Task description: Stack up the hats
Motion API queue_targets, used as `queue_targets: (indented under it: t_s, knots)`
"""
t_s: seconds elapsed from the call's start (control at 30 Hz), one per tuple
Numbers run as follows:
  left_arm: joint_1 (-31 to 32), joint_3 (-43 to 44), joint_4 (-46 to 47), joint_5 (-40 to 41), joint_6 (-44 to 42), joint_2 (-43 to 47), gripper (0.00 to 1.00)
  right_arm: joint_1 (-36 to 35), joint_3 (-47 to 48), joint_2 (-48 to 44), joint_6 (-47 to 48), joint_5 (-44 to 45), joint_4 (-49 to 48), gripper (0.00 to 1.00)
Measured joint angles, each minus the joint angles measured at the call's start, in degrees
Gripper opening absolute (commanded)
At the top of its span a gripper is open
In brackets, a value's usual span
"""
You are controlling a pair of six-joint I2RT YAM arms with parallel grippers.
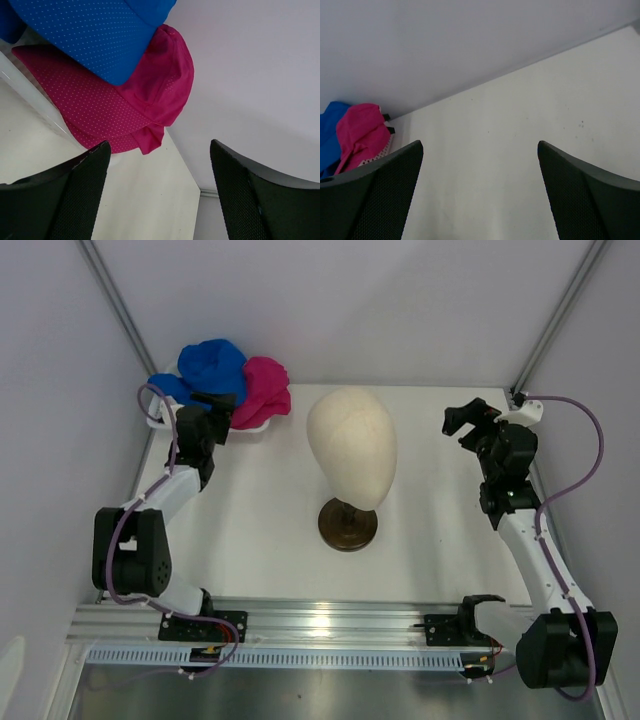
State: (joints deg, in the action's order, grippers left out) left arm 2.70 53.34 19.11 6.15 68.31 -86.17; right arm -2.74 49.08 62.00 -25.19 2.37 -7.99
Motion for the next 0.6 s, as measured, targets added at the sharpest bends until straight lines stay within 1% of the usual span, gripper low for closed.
queue_targets:
  t_s: [0.13, 0.23, 0.33, 0.5, 0.6]
  knots:
    - [0.0, 1.2, -0.4, 1.3, 2.3, -2.6, 0.81, 0.2, 0.0, -1.9, 1.6, 0.9, -1.4, 1.0]
    - [0.0, 2.5, -1.4, 2.9, 4.1, -4.3, 0.8, 0.5, -0.1, -1.7, 2.7, 1.9, -1.7, 0.99]
    - [0.0, 4.3, -3.6, 4.6, 5.8, -5.6, 0.79, 1.3, -0.3, -0.6, 3.1, 2.4, -2.0, 0.99]
    - [0.0, 6.3, -4.8, 7.0, 6.6, -7.7, 0.79, 3.4, 0.0, 3.1, 3.2, 2.2, -2.5, 1.0]
    - [0.0, 9.8, -6.0, 7.9, 6.1, -10.6, 0.78, 4.8, 0.4, 4.6, 3.3, 1.4, -2.5, 0.99]
